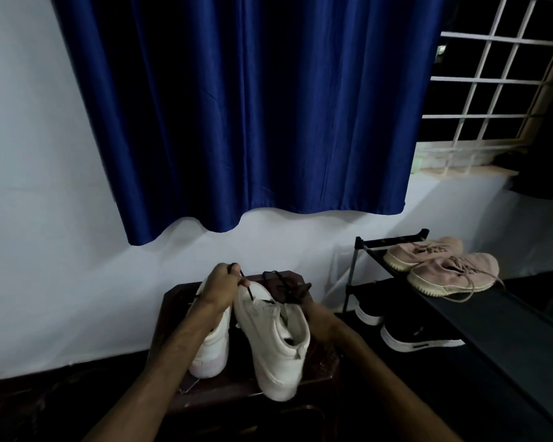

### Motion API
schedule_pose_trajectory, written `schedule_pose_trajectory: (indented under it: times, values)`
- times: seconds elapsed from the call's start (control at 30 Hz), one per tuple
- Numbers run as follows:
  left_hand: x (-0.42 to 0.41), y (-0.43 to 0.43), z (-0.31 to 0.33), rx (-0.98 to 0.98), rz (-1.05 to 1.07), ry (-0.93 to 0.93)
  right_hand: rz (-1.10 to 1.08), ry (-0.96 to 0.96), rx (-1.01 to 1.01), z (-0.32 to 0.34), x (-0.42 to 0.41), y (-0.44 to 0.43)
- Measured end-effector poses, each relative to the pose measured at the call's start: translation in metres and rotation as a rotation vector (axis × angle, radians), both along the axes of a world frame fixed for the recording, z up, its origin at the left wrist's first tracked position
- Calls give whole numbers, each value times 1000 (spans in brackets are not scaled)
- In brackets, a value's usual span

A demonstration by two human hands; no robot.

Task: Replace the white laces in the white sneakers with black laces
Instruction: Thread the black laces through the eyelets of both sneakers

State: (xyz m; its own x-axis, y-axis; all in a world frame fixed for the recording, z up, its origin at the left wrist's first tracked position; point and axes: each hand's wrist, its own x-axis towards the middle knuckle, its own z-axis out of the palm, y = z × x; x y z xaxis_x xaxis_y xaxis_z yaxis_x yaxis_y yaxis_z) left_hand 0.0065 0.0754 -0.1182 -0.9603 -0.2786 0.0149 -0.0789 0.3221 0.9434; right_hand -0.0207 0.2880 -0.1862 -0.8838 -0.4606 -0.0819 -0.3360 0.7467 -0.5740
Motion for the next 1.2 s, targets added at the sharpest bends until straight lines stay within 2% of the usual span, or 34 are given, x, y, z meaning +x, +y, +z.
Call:
schedule_pose_trajectory:
  times: [0.1, 0.2, 0.3, 0.37, 0.47, 0.57, 0.63, 0.67, 0.77, 0.93, 1.03, 1.2]
  values:
    - [0, 6, -1, 16, -28, -5, -50, -143, -184, 16, -2, 3]
    - [2, 11, -8, 55, -23, -63, -267, -266, -589, 58, -11, 6]
    - [-5, 7, -14, 117, 6, -66, -314, -251, -863, 100, -14, 9]
    - [-9, 7, -16, 49, 34, -63, -329, -139, -776, 107, -14, 7]
    - [-13, 7, -20, -138, 100, -40, -381, -19, -402, 83, -19, -8]
    - [-11, 8, -19, 6, 40, -65, -261, -51, -263, 55, -12, -37]
    - [-11, 8, -20, 4, 11, -89, -159, -86, -208, 49, -1, -55]
    - [-13, 6, -21, -2, 0, -94, -125, -93, -118, 48, 1, -62]
    - [-15, -3, -19, 18, -11, -79, -177, -74, 88, 46, 6, -72]
    - [-19, -40, 22, 252, 122, 51, -195, -64, 186, 46, 13, -76]
    - [-16, -48, 39, 164, 81, 91, -225, -42, 156, 45, 15, -77]
    - [-11, -43, 23, -58, 104, 129, -283, -27, 7, 43, 19, -69]
